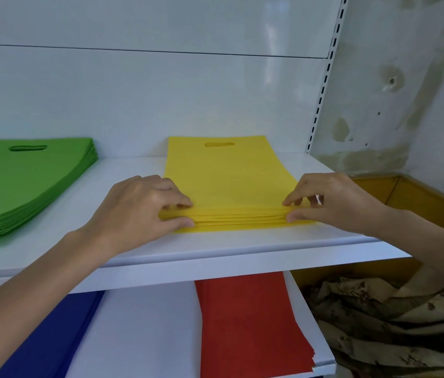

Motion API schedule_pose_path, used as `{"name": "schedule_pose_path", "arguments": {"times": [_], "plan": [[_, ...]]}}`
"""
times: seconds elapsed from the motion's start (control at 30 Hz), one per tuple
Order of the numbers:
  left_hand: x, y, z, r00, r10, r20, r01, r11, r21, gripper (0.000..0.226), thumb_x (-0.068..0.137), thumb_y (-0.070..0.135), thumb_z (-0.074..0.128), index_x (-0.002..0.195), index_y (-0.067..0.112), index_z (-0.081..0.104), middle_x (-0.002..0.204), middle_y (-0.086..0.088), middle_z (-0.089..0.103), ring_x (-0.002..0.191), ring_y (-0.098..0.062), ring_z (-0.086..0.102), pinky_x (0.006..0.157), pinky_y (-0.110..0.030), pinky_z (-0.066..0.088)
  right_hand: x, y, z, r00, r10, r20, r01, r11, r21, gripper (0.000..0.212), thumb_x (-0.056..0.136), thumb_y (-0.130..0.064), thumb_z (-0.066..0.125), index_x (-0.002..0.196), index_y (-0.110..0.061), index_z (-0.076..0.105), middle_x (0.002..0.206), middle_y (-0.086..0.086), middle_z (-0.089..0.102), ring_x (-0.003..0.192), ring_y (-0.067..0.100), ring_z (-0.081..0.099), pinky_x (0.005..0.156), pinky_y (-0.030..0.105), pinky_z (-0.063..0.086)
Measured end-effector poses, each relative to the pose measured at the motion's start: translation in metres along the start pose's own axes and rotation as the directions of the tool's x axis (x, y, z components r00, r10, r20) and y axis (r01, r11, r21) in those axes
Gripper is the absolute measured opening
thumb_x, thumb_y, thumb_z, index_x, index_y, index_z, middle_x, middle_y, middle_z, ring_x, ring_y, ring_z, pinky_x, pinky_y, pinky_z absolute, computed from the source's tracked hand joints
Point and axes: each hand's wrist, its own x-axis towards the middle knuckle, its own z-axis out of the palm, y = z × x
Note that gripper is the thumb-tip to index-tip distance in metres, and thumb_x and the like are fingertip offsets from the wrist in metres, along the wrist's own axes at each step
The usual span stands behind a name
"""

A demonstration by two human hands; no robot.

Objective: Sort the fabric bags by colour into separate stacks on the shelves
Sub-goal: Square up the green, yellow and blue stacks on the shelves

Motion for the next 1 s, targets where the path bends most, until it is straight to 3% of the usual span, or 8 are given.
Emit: {"name": "schedule_pose_path", "arguments": {"times": [0.13,0.23,0.33,0.53,0.6,0.7,0.83,1.0], "plan": [[0.004,-0.002,-0.003,0.997,0.068,-0.024,-0.065,0.992,0.112,0.040,0.078,0.053,0.046,0.083,0.025,0.074,0.076,0.009,0.068,0.073,-0.009,0.054,0.058,-0.023,0.040,-0.003,-0.005,0.000,0.998,-0.063,-0.017,0.063,0.998,-0.021,0.034,0.072,-0.051,0.064,0.091,-0.024,0.074,0.083,-0.010,0.062,0.061,0.006,0.051,0.059,0.023,0.042],[0.004,-0.002,-0.004,0.995,0.095,0.040,-0.099,0.987,0.130,0.040,0.074,0.055,0.044,0.079,0.028,0.073,0.071,0.012,0.066,0.063,-0.013,0.062,0.057,-0.022,0.038,-0.006,-0.010,0.003,0.959,-0.280,-0.050,0.257,0.929,-0.267,0.023,0.078,-0.035,0.065,0.089,-0.018,0.074,0.081,-0.003,0.064,0.062,0.010,0.059,0.049,0.029,0.050],[0.001,-0.001,-0.005,0.991,0.094,0.098,-0.103,0.990,0.096,0.041,0.071,0.059,0.043,0.080,0.031,0.071,0.072,0.016,0.064,0.059,-0.010,0.061,0.056,-0.022,0.035,-0.007,-0.008,0.006,0.901,-0.435,-0.012,0.391,0.821,-0.417,0.030,0.083,-0.035,0.052,0.087,-0.015,0.074,0.077,0.001,0.065,0.067,0.019,0.065,0.043,0.032,0.051],[0.007,-0.004,-0.007,0.975,0.176,0.134,-0.199,0.963,0.182,0.042,0.070,0.058,0.040,0.077,0.031,0.071,0.068,0.014,0.064,0.059,-0.012,0.063,0.050,-0.024,0.042,0.001,-0.007,0.000,0.889,-0.448,0.097,0.433,0.751,-0.499,0.030,0.082,-0.037,0.050,0.079,-0.017,0.073,0.070,-0.002,0.064,0.063,0.019,0.063,0.042,0.029,0.049],[0.010,-0.004,-0.005,0.965,0.221,0.145,-0.251,0.937,0.241,0.043,0.071,0.053,0.038,0.075,0.027,0.071,0.064,0.009,0.064,0.058,-0.016,0.063,0.050,-0.028,0.048,0.005,-0.007,0.003,0.874,-0.464,0.145,0.456,0.679,-0.575,0.034,0.084,-0.030,0.043,0.069,-0.016,0.069,0.065,-0.001,0.061,0.058,0.020,0.060,0.042,0.028,0.047],[0.013,0.001,-0.003,0.957,0.233,0.171,-0.277,0.910,0.309,0.042,0.069,0.045,0.036,0.067,0.020,0.069,0.056,0.005,0.059,0.052,-0.020,0.060,0.047,-0.030,0.049,0.008,-0.012,0.007,0.857,-0.496,0.138,0.453,0.600,-0.659,0.026,0.077,-0.014,0.046,0.055,-0.014,0.059,0.055,-0.001,0.051,0.048,0.019,0.050,0.036,0.026,0.039],[0.013,0.009,-0.002,0.958,0.239,0.161,-0.282,0.889,0.362,0.036,0.070,0.031,0.035,0.054,0.013,0.062,0.048,0.000,0.054,0.042,-0.022,0.054,0.038,-0.026,0.042,0.009,-0.017,0.009,0.861,-0.504,0.065,0.414,0.623,-0.664,0.023,0.073,-0.009,0.044,0.052,-0.011,0.053,0.051,0.001,0.046,0.045,0.020,0.047,0.030,0.025,0.034],[0.019,0.008,-0.017,0.949,0.311,0.048,-0.302,0.857,0.417,0.026,0.070,0.015,0.040,0.050,0.012,0.055,0.046,-0.002,0.049,0.040,-0.022,0.050,0.035,-0.021,0.032,0.012,-0.022,-0.007,0.862,-0.507,-0.023,0.365,0.650,-0.667,0.018,0.076,-0.012,0.050,0.061,-0.009,0.060,0.058,0.003,0.053,0.051,0.023,0.054,0.034,0.026,0.035]]}}
